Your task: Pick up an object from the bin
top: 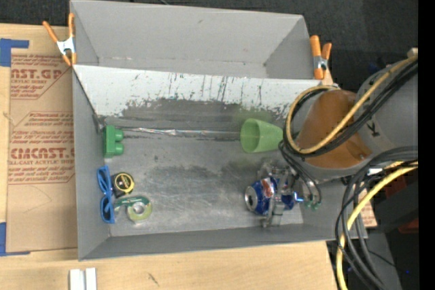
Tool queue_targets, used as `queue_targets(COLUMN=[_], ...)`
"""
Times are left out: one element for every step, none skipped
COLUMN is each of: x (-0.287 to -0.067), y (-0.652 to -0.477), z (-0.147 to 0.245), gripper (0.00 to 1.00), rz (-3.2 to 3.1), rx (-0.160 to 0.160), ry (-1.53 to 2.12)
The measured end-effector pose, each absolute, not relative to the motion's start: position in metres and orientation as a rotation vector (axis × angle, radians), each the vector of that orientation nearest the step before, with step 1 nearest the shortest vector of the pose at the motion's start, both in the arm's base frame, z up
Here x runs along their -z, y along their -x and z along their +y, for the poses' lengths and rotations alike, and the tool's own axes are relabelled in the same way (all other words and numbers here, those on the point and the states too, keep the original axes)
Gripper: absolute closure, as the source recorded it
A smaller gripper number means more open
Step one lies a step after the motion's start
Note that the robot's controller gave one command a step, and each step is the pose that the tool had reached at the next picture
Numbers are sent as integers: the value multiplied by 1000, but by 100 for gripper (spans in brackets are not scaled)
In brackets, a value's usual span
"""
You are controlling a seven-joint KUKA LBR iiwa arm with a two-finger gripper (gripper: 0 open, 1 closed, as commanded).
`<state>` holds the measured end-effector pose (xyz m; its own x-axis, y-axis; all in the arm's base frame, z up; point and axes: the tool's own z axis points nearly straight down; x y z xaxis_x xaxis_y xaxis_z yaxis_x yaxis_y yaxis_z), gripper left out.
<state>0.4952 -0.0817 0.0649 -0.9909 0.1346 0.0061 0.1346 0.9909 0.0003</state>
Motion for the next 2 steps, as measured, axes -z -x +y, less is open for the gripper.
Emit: queue_targets(x=[-65, -65], y=[-495, -496], z=[-81, -81], gripper=[0, 0], rz=[-3129, -3129], rx=[1, 1], ry=[212, 212])
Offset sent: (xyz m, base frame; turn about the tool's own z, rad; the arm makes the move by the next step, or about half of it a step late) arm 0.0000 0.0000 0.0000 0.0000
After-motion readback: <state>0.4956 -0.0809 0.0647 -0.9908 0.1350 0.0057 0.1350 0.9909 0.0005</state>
